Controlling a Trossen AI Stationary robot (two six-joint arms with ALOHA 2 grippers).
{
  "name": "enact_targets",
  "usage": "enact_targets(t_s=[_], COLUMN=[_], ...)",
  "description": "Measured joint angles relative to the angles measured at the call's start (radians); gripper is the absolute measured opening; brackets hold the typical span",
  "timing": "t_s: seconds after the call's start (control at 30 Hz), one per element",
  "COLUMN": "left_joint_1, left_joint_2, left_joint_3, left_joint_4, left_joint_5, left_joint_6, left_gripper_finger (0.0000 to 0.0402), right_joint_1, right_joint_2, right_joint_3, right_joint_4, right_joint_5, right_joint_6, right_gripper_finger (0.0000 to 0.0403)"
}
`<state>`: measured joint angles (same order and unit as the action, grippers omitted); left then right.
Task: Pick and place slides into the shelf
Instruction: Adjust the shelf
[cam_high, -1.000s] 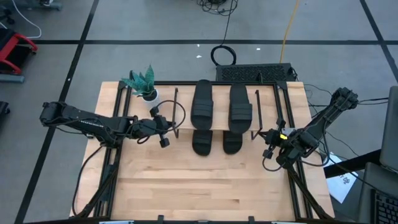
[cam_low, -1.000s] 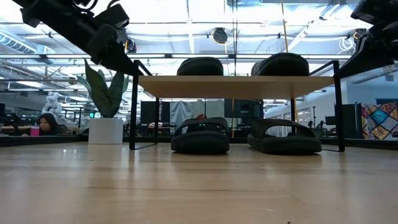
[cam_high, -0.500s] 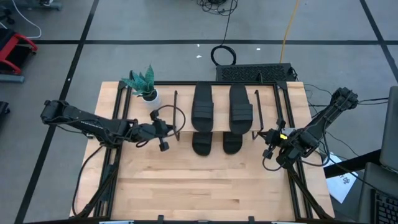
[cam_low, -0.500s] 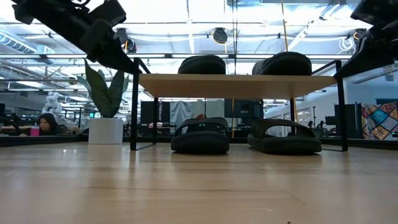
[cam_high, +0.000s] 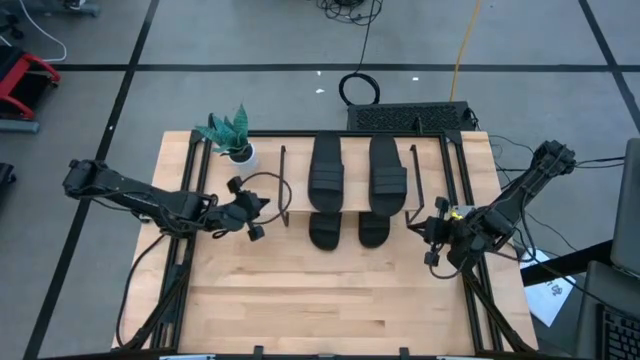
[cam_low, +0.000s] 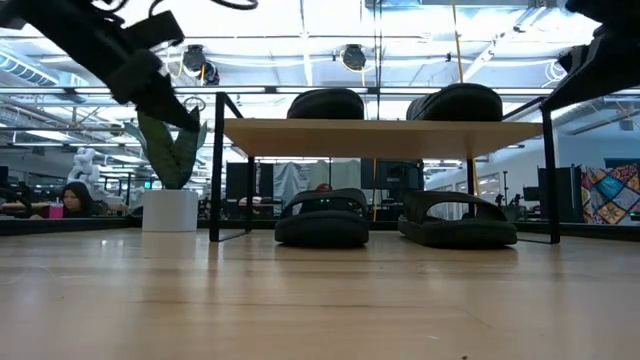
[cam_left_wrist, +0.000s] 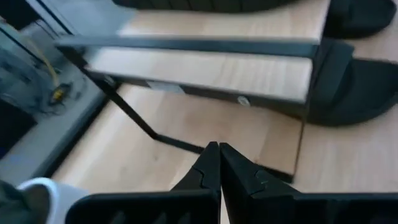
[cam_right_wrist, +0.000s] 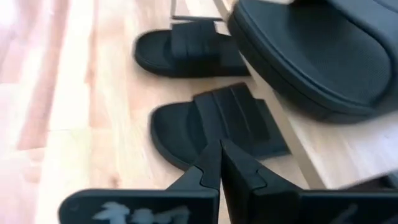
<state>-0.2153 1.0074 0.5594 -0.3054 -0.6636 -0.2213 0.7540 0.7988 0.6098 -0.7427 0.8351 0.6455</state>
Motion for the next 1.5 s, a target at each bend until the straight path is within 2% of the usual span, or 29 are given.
enact_targets(t_s=[0.17, 0.27, 0.33, 0.4, 0.5, 0.6, 0.7, 0.93, 1.03, 1.17, 1.2, 1.37, 1.5], left_joint_1=[-0.096, -0.135, -0.147, -0.142, -0.112, -0.056, 0.015, 0.157, 0.201, 0.259, 0.278, 0.381, 0.409], left_joint_2=[-0.088, -0.143, -0.163, -0.167, -0.157, -0.135, -0.120, -0.170, -0.237, -0.311, -0.315, -0.304, -0.328], left_joint_3=[0.000, 0.000, 0.000, 0.000, 0.000, 0.001, 0.001, 0.036, 0.054, 0.070, 0.075, 0.129, 0.178], left_joint_4=[-0.017, 0.093, 0.222, 0.352, 0.512, 0.595, 0.614, 0.617, 0.596, 0.597, 0.593, 0.443, 0.356], left_joint_5=[-0.139, -0.129, -0.056, 0.074, 0.275, 0.407, 0.458, 0.473, 0.586, 0.806, 0.823, 0.716, 0.717], left_joint_6=[0.025, 0.156, 0.295, 0.445, 0.604, 0.675, 0.695, 0.717, 0.746, 0.762, 0.754, 0.670, 0.638], left_gripper_finger=[0.0000, 0.0000, 0.0000, 0.0000, 0.0000, 0.0000, 0.0000, 0.0000, 0.0000, 0.0000, 0.0000, 0.0000, 0.0000], right_joint_1=[0.002, -0.004, -0.021, -0.048, -0.101, -0.165, -0.229, -0.368, -0.412, -0.451, -0.463, -0.529, -0.563], right_joint_2=[-0.044, -0.090, -0.125, -0.158, -0.201, -0.229, -0.246, -0.301, -0.329, -0.347, -0.348, -0.351, -0.388], right_joint_3=[0.000, 0.000, 0.000, 0.000, 0.000, 0.000, 0.010, 0.038, 0.038, 0.038, 0.038, 0.038, 0.038], right_joint_4=[0.086, 0.175, 0.260, 0.371, 0.516, 0.614, 0.619, 0.536, 0.522, 0.521, 0.521, 0.533, 0.520], right_joint_5=[-0.004, -0.002, -0.005, -0.043, -0.186, -0.335, -0.422, -0.501, -0.568, -0.618, -0.629, -0.631, -0.685], right_joint_6=[-0.101, -0.224, -0.337, -0.468, -0.637, -0.719, -0.737, -0.719, -0.724, -0.739, -0.742, -0.744, -0.730], right_gripper_finger=[0.0000, 0.0000, 0.0000, 0.0000, 0.0000, 0.0000, 0.0000, 0.0000, 0.0000, 0.0000, 0.0000, 0.0000, 0.0000])
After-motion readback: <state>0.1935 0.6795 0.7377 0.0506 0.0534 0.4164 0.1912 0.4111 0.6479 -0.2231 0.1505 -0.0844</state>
